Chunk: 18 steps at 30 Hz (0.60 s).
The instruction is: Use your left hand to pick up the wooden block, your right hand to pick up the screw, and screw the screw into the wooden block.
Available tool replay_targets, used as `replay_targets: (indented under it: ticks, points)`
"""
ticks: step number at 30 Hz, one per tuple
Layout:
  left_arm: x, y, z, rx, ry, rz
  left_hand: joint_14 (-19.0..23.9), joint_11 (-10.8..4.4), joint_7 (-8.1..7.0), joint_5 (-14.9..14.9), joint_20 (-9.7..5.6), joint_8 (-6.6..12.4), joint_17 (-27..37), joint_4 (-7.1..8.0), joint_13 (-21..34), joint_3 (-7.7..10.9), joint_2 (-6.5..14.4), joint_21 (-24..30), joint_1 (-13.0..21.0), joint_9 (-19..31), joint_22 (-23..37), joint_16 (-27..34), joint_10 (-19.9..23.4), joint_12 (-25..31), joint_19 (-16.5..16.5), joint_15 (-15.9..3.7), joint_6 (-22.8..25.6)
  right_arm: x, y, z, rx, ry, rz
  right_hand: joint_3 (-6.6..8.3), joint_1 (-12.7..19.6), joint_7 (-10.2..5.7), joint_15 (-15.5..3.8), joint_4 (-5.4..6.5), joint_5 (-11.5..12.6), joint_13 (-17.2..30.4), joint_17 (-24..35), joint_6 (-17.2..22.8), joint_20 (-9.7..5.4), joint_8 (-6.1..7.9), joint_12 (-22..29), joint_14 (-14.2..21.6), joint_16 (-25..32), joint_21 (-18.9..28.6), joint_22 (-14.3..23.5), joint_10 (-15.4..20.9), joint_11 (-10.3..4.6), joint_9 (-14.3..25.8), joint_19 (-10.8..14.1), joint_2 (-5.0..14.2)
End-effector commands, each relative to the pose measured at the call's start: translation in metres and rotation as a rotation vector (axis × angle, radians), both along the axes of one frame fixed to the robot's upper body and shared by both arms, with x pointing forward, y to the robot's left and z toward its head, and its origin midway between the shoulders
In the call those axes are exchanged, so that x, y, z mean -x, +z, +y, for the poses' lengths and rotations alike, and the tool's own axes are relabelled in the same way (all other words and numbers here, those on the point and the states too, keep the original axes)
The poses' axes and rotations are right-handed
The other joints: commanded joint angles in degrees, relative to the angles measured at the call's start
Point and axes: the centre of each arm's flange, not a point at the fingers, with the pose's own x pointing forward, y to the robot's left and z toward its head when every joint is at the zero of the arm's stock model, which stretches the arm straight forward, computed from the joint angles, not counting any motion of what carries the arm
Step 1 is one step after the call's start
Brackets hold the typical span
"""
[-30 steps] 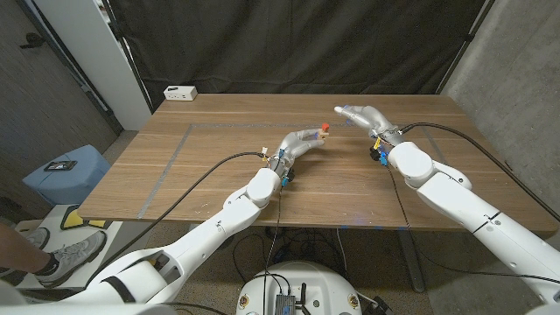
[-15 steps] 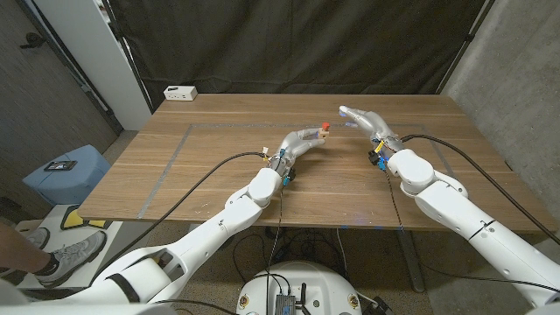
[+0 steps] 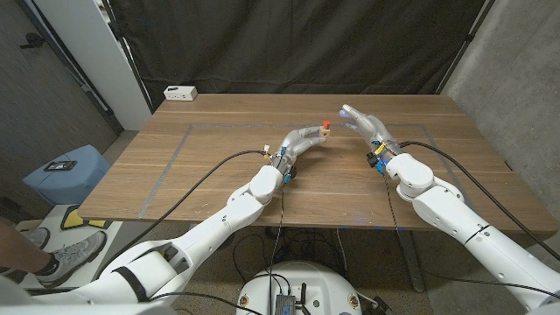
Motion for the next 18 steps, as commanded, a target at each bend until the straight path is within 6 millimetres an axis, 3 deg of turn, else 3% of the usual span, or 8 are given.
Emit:
replay_targets:
  ticks: [1,10,18]
  points:
    - [-0.008,0.005,-0.004,-0.009,-0.018,0.002,0.10,-0.13,-0.36,0.28,0.52,0.39,0.09,0.32,0.02,0.12,0.07,0.14,-0.52,0.17,0.22,-0.17,-0.04,-0.05,0.07,-4.96,0.14,-0.003,-0.011,0.009,-0.071,0.069,0.016,-0.25,-1.92,-0.41,0.73,0.48,-0.08,-0.11,0.34,-0.71,0.47,-0.08,-0.06,-3.66,-0.06,0.00,0.26,-3.40,-0.25,0.11,-3.58,0.54]
    - [-0.012,0.006,-0.007,-0.013,-0.027,0.006,0.03,-0.14,-0.43,0.28,0.52,0.39,0.09,0.34,-0.21,0.18,0.07,0.14,-0.70,0.17,0.22,-0.21,-0.13,-0.15,0.07,-5.04,0.11,-0.005,-0.018,0.015,-0.098,0.094,0.029,-0.89,-4.98,-0.88,1.32,1.78,-0.42,-0.17,0.61,-2.15,0.52,-0.23,-0.01,-7.89,0.06,0.03,0.27,-7.01,-0.66,0.10,-7.71,1.58]
    - [-0.014,0.005,-0.007,-0.012,-0.029,0.014,0.01,-0.14,-0.45,0.27,0.53,0.36,0.07,0.32,-0.37,0.22,0.03,0.14,-0.80,0.17,0.22,-0.23,-0.13,-0.17,0.06,-5.03,0.02,-0.007,-0.024,0.019,-0.113,0.108,0.047,-1.24,-6.88,-1.41,1.25,2.66,-0.56,-0.20,0.80,-3.09,0.42,-0.30,-0.05,-9.96,0.18,0.15,0.26,-9.23,-0.71,0.08,-9.55,2.25]
